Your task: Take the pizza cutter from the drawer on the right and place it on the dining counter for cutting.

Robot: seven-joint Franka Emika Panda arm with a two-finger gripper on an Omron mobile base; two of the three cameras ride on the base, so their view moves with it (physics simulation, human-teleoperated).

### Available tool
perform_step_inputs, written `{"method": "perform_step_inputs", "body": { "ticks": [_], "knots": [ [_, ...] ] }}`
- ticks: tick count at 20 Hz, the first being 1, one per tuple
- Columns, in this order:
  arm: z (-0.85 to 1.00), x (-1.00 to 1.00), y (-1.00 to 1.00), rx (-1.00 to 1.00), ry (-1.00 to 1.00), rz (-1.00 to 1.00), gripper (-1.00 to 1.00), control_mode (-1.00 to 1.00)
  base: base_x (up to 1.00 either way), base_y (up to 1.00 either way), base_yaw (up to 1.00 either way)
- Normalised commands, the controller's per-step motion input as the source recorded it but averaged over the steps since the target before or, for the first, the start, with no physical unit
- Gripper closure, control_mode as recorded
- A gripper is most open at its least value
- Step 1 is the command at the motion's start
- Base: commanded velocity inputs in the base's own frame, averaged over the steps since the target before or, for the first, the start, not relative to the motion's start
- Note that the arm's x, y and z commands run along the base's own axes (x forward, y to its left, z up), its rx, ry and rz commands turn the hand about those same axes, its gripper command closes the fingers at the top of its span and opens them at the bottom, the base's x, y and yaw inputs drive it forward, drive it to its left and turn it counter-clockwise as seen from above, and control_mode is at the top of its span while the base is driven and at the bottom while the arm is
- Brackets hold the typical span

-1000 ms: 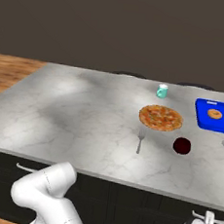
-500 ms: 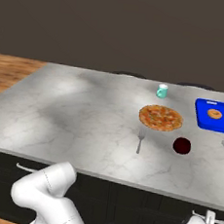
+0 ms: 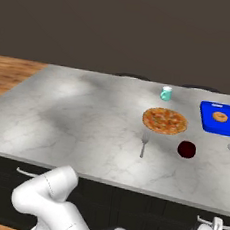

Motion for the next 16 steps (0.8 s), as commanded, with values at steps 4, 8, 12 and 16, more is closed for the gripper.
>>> {"method": "perform_step_inputs", "body": {
  "ticks": [4,8,12,16],
  "knots": [
    [-0.54,0.31,0.15,0.05,-0.20,0.05,1.00,-1.00,0.00,0.00,0.00],
    [-0.61,0.38,0.26,0.02,-0.20,0.05,1.00,-1.00,0.00,0.00,0.00],
    [-0.64,0.35,0.27,0.02,-0.19,0.05,1.00,-1.00,0.00,0.00,0.00],
    [-0.53,-0.05,0.07,0.01,-0.15,0.01,1.00,-1.00,0.00,0.00,0.00]
  ]
}}
